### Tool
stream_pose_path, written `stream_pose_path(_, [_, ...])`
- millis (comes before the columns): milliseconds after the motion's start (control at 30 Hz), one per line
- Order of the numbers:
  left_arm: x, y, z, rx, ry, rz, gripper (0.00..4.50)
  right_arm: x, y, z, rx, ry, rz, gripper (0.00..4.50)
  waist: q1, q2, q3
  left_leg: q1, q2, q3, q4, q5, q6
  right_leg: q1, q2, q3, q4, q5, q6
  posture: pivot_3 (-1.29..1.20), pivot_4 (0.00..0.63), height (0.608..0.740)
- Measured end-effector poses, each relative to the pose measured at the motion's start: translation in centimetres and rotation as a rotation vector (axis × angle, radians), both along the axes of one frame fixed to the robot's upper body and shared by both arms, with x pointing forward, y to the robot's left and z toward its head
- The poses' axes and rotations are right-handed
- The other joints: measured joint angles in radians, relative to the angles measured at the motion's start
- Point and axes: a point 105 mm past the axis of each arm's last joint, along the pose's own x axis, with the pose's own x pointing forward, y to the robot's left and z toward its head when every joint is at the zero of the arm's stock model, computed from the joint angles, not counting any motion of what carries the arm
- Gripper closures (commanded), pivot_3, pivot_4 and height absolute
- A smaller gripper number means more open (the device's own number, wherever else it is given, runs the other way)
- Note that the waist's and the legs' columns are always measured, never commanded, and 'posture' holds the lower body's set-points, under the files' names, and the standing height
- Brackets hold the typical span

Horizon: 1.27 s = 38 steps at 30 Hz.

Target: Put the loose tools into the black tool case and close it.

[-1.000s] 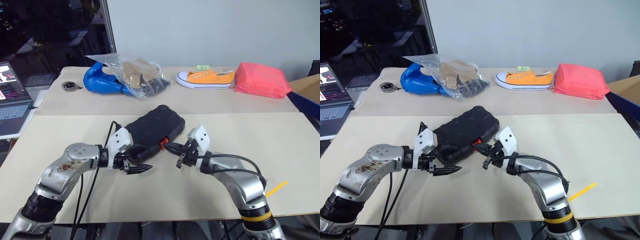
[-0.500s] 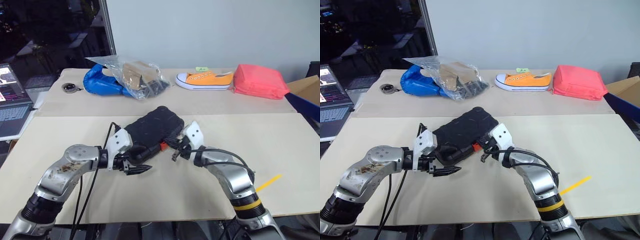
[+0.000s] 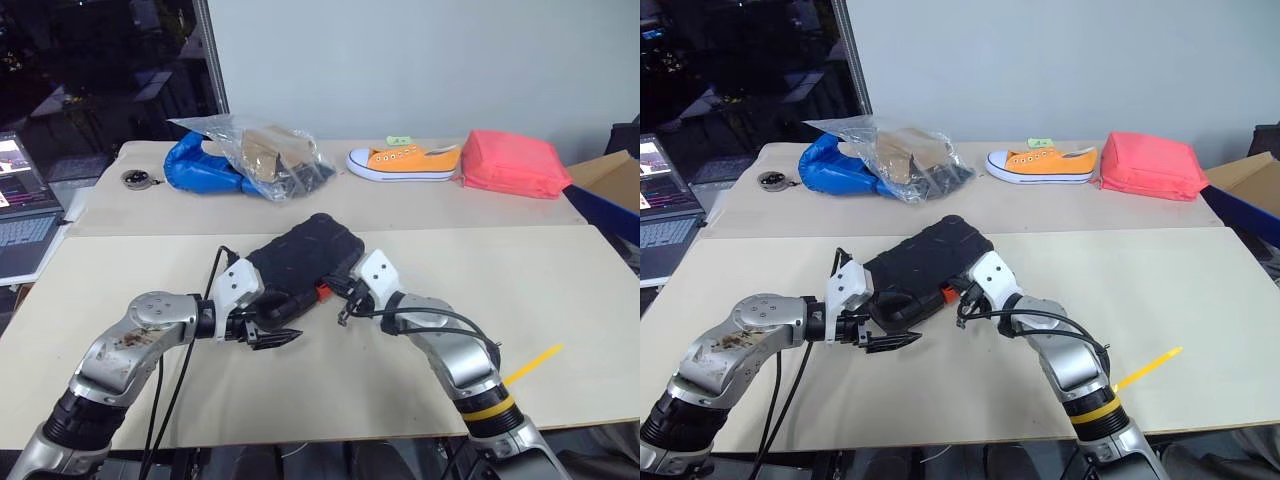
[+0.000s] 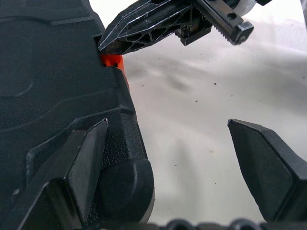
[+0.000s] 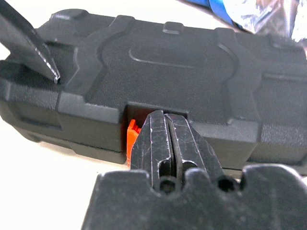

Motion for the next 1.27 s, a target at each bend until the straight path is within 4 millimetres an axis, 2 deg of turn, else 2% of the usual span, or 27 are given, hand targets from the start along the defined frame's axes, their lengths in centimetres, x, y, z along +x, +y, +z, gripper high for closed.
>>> stream_pose_path(300, [0.1, 0.0, 0.0, -0.004, 0.004, 0.008, 0.20, -0.3, 0.2, -0.5, -0.028, -0.116, 0.010, 4.44, 0.002, -0.001, 0.000, 0.004, 0.001, 0.000, -0.002, 0.000, 0.000, 0.002, 0.000, 0.001, 0.000, 0.000, -0.001, 0.00, 0.150, 0.740])
stream_pose_path(433, [0.2, -0.1, 0.1, -0.031, -0.010, 0.022, 0.20, -0.3, -0.1, -0.2, 0.094, -0.096, -0.026, 4.44, 0.004, 0.000, 0.000, 0.005, 0.002, -0.001, -0.002, 0.000, 0.000, 0.002, 0.000, 0.001, 0.000, 0.000, -0.002, 0.00, 0.150, 0.740])
stream_pose_path(533, [0.1, -0.4, 0.3, -0.128, -0.063, 0.061, 0.20, -1.2, -1.8, 0.2, 0.180, -0.073, -0.035, 3.69, 0.009, 0.002, 0.002, -0.007, 0.002, -0.001, -0.001, 0.000, 0.000, -0.006, -0.002, 0.001, -0.001, 0.000, -0.001, 0.00, 0.150, 0.740])
stream_pose_path(600, [-0.1, -0.3, 0.7, -0.184, -0.067, 0.090, 0.20, -1.7, -3.3, 0.2, 0.181, -0.059, -0.031, 2.98, 0.011, 0.000, 0.004, -0.014, 0.001, -0.001, 0.000, 0.000, 0.000, -0.010, -0.003, 0.000, -0.001, 0.000, 0.001, 0.00, 0.150, 0.740])
stream_pose_path(633, [-0.1, 0.2, 1.0, -0.210, -0.056, 0.108, 0.00, -2.0, -3.9, 0.4, 0.177, -0.060, -0.027, 2.61, 0.012, 0.000, 0.004, -0.017, 0.000, -0.001, 0.000, 0.000, 0.000, -0.013, -0.004, 0.000, -0.001, 0.002, -0.001, 0.00, 0.150, 0.740])
stream_pose_path(667, [-0.2, 0.6, 1.4, -0.232, -0.051, 0.125, 0.00, -2.4, -4.3, 0.6, 0.175, -0.051, -0.007, 2.33, 0.012, 0.000, 0.004, -0.019, 0.000, -0.002, 0.000, 0.000, 0.000, -0.016, -0.004, 0.000, -0.001, 0.003, -0.003, 0.00, 0.150, 0.740])
stream_pose_path(700, [-0.9, 1.4, 2.3, -0.269, -0.066, 0.147, 0.00, -3.8, -5.4, 1.1, 0.155, -0.041, 0.042, 1.93, 0.012, 0.001, 0.005, -0.026, -0.001, -0.003, -0.001, 0.000, 0.000, -0.021, -0.005, 0.000, -0.001, 0.003, -0.003, 0.00, 0.150, 0.740])
stream_pose_path(767, [-1.7, 2.9, 2.8, -0.285, -0.078, 0.195, 0.00, -5.0, -7.1, 1.6, 0.123, -0.014, 0.072, 1.28, 0.013, 0.002, 0.005, -0.027, -0.001, -0.004, -0.001, -0.003, 0.000, -0.022, -0.006, -0.001, -0.002, 0.003, -0.002, 0.00, 0.150, 0.740])
stream_pose_path(867, [-3.5, 5.0, 2.4, -0.274, -0.058, 0.263, 0.00, -6.6, -9.5, 2.8, 0.093, 0.022, 0.101, 0.24, 0.015, 0.002, 0.005, -0.028, -0.001, -0.005, -0.002, -0.003, -0.001, -0.021, -0.007, -0.002, -0.005, 0.002, -0.002, 0.00, 0.150, 0.740])
stream_pose_path(900, [-4.5, 5.9, 2.1, -0.259, -0.045, 0.293, 0.00, -7.4, -10.6, 3.0, 0.064, 0.048, 0.105, 0.08, 0.016, 0.002, 0.006, -0.028, -0.001, -0.004, -0.002, -0.004, -0.001, -0.021, -0.008, -0.002, -0.006, 0.002, -0.002, 0.00, 0.150, 0.740])
stream_pose_path(1033, [-6.5, 8.2, 1.1, -0.215, 0.001, 0.371, 0.00, -8.2, -14.1, 4.0, -0.003, 0.076, 0.056, 0.08, 0.030, 0.000, 0.008, -0.025, -0.001, -0.003, 0.000, -0.003, -0.001, -0.018, -0.008, -0.002, -0.006, 0.001, 0.000, 0.00, 0.150, 0.740])
stream_pose_path(1067, [-7.0, 8.4, 1.0, -0.207, 0.009, 0.376, 0.00, -8.5, -14.6, 4.1, -0.013, 0.081, 0.053, 0.08, 0.032, 0.000, 0.008, -0.023, -0.001, -0.001, 0.001, -0.003, -0.001, -0.016, -0.008, -0.002, -0.006, -0.002, 0.004, 0.00, 0.150, 0.740])
stream_pose_path(1167, [-8.0, 9.0, 0.7, -0.186, 0.027, 0.386, 0.00, -9.4, -16.0, 3.8, -0.047, 0.121, 0.045, 0.08, 0.039, -0.001, 0.009, -0.015, 0.000, 0.000, 0.001, -0.002, 0.000, -0.009, -0.008, -0.002, -0.006, -0.006, -0.003, 0.00, 0.150, 0.740])
stream_pose_path(1267, [-8.0, 8.8, 1.0, -0.198, 0.020, 0.376, 0.00, -9.4, -16.4, 3.6, -0.046, 0.126, 0.041, 0.08, 0.039, -0.001, 0.011, -0.012, 0.001, -0.001, 0.001, -0.002, 0.000, -0.006, -0.008, -0.002, -0.006, -0.007, -0.004, 0.00, 0.150, 0.740])
